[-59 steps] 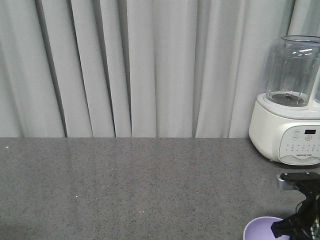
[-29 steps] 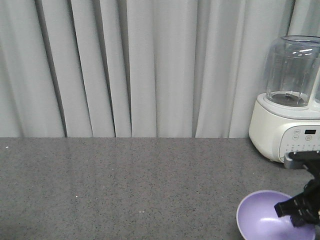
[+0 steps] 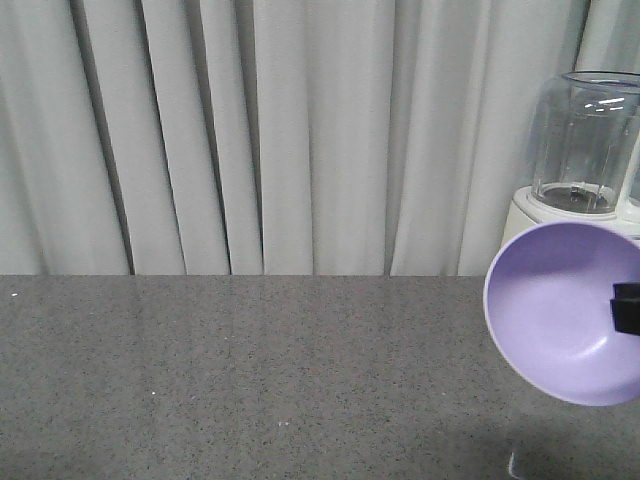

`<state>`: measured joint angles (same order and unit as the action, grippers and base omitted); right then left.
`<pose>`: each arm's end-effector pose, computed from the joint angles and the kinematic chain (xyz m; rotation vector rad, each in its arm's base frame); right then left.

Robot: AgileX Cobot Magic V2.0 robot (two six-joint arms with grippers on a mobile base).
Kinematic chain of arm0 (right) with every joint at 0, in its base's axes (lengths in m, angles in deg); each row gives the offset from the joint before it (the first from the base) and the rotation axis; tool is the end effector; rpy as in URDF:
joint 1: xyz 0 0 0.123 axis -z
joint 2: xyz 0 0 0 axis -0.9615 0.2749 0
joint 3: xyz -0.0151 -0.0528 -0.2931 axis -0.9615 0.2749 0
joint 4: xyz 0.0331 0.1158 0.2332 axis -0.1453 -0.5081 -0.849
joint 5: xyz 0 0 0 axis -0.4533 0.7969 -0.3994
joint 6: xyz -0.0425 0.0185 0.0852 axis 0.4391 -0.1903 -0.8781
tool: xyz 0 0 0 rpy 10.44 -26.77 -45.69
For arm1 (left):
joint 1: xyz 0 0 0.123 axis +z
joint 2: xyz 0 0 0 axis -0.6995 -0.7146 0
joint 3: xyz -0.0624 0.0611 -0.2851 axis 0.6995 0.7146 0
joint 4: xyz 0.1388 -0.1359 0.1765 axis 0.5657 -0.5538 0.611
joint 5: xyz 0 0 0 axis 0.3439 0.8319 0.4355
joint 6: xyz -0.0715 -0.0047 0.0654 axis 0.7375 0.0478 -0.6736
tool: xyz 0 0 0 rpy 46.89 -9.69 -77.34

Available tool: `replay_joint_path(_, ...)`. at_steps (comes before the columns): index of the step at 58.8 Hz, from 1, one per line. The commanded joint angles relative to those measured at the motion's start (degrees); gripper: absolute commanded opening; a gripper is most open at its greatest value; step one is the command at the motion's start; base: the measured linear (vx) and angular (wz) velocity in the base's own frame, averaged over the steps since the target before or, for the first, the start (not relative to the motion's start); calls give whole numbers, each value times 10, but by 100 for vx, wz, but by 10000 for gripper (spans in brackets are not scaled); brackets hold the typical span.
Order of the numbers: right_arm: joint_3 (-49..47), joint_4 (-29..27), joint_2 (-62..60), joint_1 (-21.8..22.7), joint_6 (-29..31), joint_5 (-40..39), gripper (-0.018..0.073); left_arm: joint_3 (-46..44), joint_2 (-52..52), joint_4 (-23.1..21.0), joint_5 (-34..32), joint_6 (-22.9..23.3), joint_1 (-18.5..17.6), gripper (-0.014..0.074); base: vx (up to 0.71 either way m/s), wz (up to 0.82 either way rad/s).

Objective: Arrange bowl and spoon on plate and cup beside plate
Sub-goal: 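Grasp the lavender bowl rim with the right gripper and lift it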

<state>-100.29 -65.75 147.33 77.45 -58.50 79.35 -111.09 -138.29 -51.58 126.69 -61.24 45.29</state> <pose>0.2254 0.0047 0.4250 -0.1440 2.0499 0.1020 0.2147 -0.0153 0.4203 0.2105 2.0067 -0.1193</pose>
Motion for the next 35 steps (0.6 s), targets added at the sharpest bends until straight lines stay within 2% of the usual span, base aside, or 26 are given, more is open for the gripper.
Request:
replay_joint_path(1,-14,-14,-48,0,8,-50,-9,-15,40,-26,-44,-20,-3,-3,0,0)
replay_joint_path(11,-10,-15,-106,0,17,-27,-9,7,118,-18,-43,-20,-3,-3,0,0)
replay_joint_path(26,136,-18,-193,0,10,-108,-9,125,245,-19,-75,-21,-3,-1,0,0)
replay_joint_path(35,145,-18,-209,0,10,-114,-9,136,263,-20,-79,-22,-3,0,0,0)
